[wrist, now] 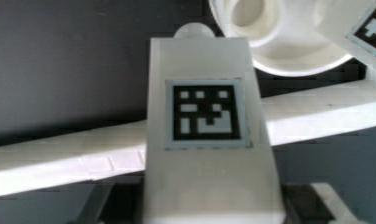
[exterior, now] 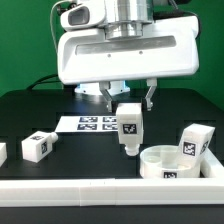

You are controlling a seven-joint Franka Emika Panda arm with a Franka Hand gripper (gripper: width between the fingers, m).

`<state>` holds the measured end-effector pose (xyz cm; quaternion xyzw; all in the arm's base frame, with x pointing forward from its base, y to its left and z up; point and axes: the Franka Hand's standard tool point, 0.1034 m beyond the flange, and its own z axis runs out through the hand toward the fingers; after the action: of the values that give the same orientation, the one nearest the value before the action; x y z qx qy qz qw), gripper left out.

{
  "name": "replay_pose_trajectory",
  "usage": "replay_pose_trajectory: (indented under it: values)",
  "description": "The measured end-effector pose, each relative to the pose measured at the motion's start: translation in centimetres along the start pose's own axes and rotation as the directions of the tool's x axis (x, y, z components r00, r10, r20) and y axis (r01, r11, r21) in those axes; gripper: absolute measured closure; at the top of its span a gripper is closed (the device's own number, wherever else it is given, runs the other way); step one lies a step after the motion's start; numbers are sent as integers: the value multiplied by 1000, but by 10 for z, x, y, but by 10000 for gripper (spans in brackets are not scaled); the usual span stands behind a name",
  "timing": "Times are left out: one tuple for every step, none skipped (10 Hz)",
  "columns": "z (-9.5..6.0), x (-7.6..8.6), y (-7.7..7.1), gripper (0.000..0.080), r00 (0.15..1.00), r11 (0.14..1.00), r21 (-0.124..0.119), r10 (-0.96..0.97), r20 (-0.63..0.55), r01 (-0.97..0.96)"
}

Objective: Assemble stool

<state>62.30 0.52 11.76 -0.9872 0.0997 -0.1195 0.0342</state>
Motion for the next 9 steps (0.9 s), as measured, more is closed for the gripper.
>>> replay_pose_trajectory:
  values:
    - [-1, 0, -2, 462, 1000, 1000, 0, -2, -1, 2]
    - [-3, -1, -13, 462, 1000, 1000, 4, -13, -4, 13]
    - [-4, -2, -24, 462, 1000, 1000, 10, -30, -6, 30]
    - [-3, -4, -31, 462, 999, 999, 12, -41, -11, 41]
    - [-1, -4, -32, 462, 998, 999, 10, -45, -31, 46]
    - [-1, -4, -31, 462, 998, 999, 8, -44, -42, 45]
    - [-1, -4, -31, 462, 998, 999, 8, -44, -40, 45]
    - [0, -4, -31, 462, 998, 999, 8, -45, -40, 45]
    - [1, -6, -32, 462, 998, 999, 8, -47, -39, 48]
